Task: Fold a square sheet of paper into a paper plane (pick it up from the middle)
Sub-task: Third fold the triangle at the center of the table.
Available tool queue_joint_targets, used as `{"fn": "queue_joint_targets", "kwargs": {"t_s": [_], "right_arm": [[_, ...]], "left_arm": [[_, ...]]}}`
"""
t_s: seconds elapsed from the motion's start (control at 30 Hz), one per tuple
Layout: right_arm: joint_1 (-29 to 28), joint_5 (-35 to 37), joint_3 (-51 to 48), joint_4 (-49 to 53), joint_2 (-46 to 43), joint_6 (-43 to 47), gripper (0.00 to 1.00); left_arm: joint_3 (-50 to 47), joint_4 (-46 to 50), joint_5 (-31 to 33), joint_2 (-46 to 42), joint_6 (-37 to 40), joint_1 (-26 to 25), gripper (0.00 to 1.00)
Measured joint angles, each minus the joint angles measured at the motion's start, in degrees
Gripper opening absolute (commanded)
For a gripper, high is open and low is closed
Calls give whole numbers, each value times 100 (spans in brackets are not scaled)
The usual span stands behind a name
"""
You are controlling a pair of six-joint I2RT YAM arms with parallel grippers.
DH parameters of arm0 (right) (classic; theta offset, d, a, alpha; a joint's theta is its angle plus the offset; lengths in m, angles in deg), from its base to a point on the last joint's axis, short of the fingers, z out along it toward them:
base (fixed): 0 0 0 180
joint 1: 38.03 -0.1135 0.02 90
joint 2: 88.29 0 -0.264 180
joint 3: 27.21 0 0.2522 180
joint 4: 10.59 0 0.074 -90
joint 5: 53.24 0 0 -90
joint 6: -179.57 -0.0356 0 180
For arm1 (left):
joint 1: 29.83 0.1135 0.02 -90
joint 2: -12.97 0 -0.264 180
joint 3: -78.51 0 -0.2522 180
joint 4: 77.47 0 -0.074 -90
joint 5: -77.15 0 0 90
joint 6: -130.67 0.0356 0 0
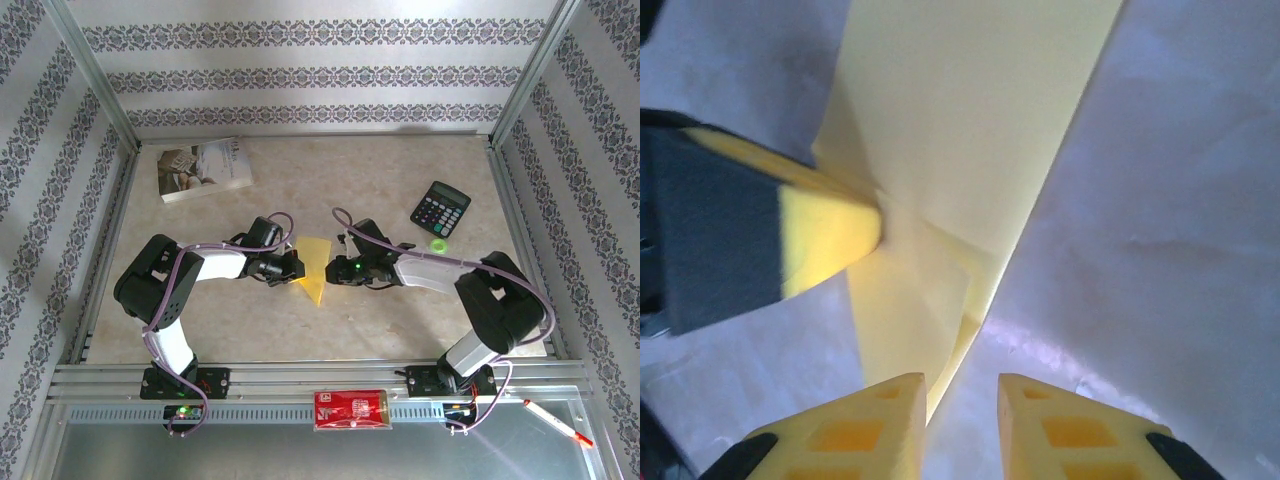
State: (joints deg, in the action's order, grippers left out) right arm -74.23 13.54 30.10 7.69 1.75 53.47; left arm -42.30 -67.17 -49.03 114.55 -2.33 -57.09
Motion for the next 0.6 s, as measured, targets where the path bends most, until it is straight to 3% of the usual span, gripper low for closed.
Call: {"fn": "queue_joint_targets", "kwargs": {"t_s": [0.3,0.6], "right_arm": [[-855,-240,70,-391,278,-328,8],[-890,-326,369,-527,920,-365,5]], "left_arm": [[0,-2,-7,7,39,0,0],[0,0,-9,7,42,0,0]]}}
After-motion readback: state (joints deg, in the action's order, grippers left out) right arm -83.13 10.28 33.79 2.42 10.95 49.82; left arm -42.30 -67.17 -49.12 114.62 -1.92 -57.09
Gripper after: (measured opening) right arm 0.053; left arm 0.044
